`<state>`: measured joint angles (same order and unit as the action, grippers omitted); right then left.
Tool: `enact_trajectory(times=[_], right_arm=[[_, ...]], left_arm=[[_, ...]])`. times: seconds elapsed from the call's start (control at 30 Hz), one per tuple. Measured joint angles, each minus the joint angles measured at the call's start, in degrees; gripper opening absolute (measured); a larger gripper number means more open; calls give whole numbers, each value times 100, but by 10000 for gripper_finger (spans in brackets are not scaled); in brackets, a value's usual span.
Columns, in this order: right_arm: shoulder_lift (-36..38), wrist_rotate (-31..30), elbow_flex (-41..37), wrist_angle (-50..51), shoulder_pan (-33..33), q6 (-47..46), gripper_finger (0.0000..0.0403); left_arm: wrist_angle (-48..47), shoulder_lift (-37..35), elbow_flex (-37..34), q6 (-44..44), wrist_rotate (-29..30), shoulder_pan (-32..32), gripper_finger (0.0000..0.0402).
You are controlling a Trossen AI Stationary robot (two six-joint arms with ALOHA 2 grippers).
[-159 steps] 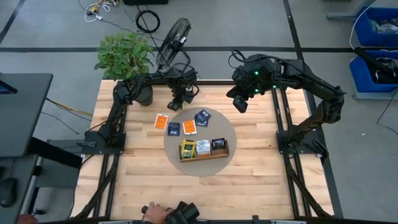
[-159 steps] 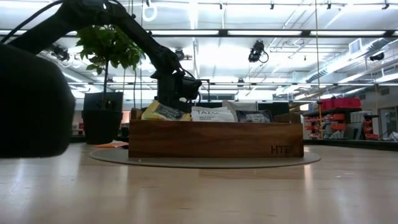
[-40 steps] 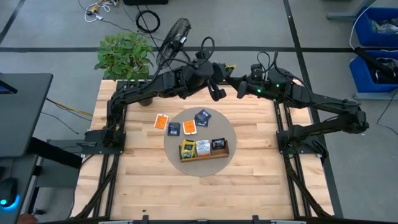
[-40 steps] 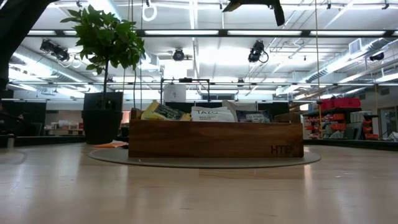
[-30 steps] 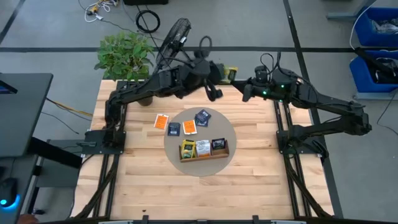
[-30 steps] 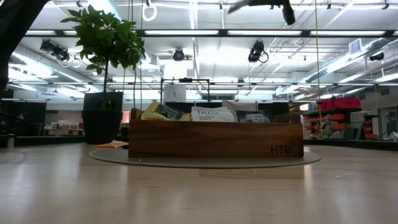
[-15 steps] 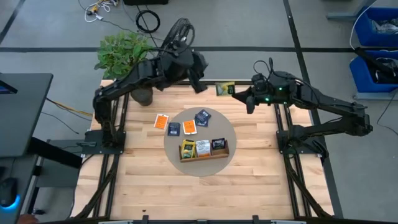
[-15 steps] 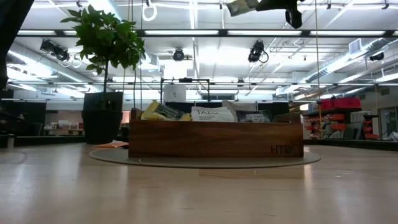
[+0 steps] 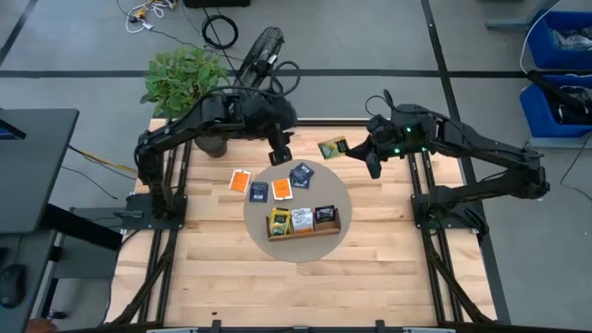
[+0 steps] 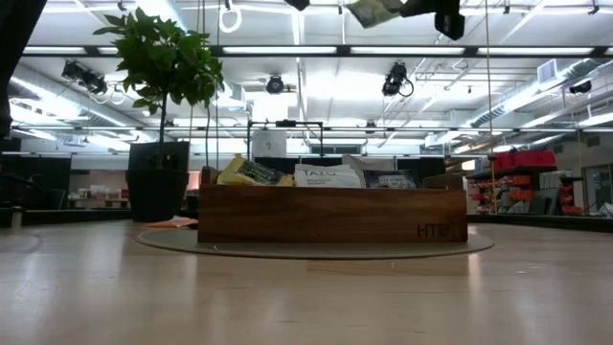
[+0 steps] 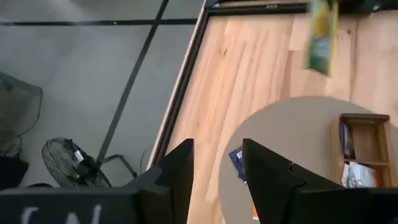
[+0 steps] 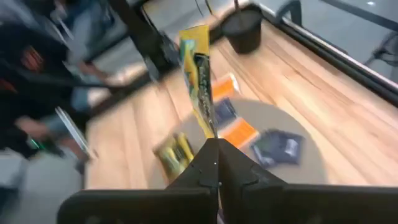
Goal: Pick & Place Tea
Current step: Put the yellow tea bag into the left section of the wooden organizer
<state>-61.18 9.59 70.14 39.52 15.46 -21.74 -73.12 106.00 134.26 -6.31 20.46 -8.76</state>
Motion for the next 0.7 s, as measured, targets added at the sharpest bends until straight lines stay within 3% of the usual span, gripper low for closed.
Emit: enact_trajectory(times=[0.1, 0.4, 0.7], right_arm=[[-319, -7, 598, 660, 2, 572, 0], [-1228, -337, 2239, 2527, -114, 2009, 0], [-1856, -966, 2583, 2698, -523, 2683, 0]], left_arm=[[-53, -90, 2, -45, -292, 34, 134], [-74, -150, 4, -378, -2120, 41, 131], [923, -99, -129, -182, -2203, -16, 160]])
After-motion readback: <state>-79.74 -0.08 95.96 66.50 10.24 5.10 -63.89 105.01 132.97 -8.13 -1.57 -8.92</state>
